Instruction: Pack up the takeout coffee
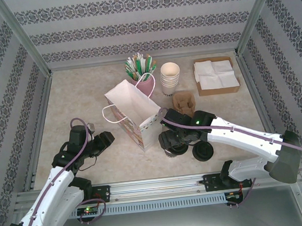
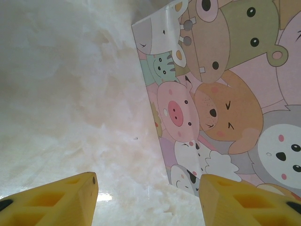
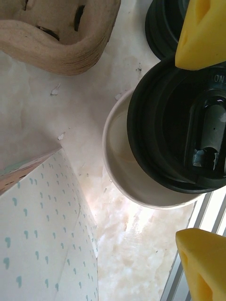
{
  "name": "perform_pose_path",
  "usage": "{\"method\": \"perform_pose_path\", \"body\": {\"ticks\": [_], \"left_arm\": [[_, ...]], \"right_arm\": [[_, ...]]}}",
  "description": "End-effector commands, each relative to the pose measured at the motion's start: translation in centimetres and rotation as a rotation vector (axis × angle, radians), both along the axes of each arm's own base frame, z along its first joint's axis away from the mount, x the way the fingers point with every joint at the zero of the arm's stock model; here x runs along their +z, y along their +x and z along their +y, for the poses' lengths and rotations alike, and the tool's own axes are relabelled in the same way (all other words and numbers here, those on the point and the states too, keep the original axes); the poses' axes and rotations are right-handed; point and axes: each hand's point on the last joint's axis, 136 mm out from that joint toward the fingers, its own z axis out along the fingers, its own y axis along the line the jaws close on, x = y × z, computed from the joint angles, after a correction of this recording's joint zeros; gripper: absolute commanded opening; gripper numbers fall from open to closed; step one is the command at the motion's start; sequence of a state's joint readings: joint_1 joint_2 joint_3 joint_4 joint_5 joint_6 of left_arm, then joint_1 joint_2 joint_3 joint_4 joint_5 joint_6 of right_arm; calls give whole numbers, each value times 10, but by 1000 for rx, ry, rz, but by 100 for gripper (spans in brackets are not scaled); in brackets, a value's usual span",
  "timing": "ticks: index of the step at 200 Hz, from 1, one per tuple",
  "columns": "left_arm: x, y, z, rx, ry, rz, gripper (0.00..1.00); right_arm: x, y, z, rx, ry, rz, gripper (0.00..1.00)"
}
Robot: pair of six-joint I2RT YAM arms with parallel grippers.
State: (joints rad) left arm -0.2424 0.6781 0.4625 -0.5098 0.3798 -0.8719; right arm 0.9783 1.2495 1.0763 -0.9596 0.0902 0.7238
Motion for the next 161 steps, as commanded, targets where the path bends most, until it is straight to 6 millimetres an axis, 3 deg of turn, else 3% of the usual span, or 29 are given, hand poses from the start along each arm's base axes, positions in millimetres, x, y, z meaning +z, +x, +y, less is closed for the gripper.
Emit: {"method": "perform_pose_path", "body": {"ticks": [1, 38, 76, 161], "left_arm": [[8, 0, 0, -3, 14, -18, 60], [8, 1, 1, -2, 17, -22, 60], [10, 2, 1, -3, 22, -27, 60], [9, 2, 0, -6, 21, -19, 60]], "right_arm": [[20, 5, -3, -10, 7, -55, 87], [27, 2, -18, -12, -36, -74, 89], [15, -8, -28, 16, -44, -56, 89], [-6, -16, -21, 57, -42, -3, 89]]}}
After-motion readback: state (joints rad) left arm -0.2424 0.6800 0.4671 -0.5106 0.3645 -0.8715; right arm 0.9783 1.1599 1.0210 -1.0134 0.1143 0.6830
